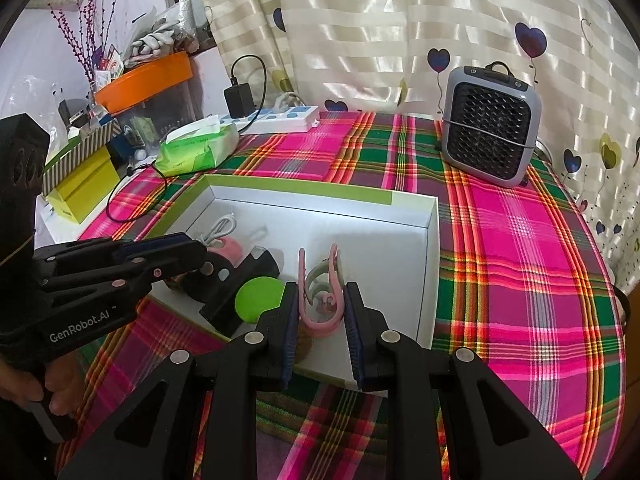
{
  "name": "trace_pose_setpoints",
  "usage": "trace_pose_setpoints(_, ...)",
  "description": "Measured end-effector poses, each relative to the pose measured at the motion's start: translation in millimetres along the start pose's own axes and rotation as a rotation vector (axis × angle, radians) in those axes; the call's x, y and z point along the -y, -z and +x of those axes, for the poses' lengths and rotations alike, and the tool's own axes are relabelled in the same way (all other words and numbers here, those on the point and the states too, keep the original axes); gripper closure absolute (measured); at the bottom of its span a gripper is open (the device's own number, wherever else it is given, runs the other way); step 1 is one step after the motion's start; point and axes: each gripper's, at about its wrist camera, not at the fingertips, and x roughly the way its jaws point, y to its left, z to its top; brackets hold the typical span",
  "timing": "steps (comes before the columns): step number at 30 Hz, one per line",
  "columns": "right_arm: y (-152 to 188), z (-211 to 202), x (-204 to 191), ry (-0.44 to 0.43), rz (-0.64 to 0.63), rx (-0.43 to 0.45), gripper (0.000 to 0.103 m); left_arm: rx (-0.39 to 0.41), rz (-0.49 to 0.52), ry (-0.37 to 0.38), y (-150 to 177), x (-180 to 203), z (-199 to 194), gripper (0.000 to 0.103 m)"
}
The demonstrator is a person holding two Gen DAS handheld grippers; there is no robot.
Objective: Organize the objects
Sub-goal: 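Lower and release the cable in the box with the left gripper while the right releases the hook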
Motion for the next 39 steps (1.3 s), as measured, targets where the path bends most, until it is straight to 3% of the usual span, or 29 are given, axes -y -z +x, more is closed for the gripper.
trace_pose_setpoints(39, -5.6, 15.0, -13.4, 0.004, -0.055, -0.037, 0.080, -0.002, 0.052, -0.015, 4.4, 10.2, 5.0, 0.086)
